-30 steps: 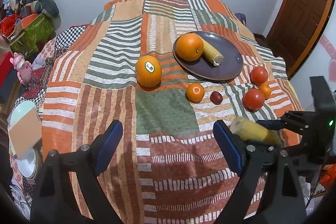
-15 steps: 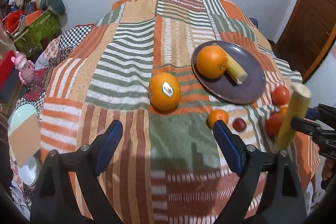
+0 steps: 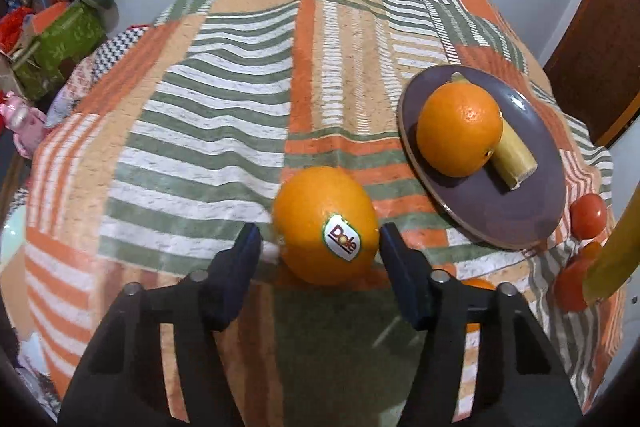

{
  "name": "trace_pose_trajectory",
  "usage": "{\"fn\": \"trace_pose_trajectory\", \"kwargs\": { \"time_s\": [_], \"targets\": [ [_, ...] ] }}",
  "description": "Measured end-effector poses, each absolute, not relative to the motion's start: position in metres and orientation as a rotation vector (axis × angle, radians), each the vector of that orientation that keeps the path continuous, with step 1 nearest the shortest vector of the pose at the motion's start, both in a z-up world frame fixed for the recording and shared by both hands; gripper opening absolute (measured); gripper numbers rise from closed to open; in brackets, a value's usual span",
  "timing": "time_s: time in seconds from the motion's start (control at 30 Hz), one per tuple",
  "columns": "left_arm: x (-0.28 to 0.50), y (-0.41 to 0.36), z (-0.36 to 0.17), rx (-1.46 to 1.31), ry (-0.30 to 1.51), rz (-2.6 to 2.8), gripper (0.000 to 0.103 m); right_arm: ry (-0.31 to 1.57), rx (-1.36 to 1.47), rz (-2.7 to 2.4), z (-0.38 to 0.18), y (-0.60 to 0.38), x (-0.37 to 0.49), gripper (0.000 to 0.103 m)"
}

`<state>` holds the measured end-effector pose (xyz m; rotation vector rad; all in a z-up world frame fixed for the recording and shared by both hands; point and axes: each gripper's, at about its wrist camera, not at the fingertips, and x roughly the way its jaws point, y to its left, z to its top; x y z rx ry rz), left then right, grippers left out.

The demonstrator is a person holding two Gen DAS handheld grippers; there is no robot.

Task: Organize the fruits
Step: 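Lift second corn cob with right tool while left gripper grasps the Dole orange, then place corn cob beside the first with right tool while left tool sets Dole orange on plate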

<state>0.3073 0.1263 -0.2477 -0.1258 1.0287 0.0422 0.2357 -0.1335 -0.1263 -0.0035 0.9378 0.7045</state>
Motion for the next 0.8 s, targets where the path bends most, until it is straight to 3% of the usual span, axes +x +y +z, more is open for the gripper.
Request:
{"fn": "trace_pose_trajectory", "kwargs": {
  "time_s": [0.8],
  "targets": [
    [0.296,0.059,-0.203,-0.082,0.963,-0.114,0.053,0.861,-0.055,0.574,-0.115,-0.165,0.261,0.036]
  ]
}}
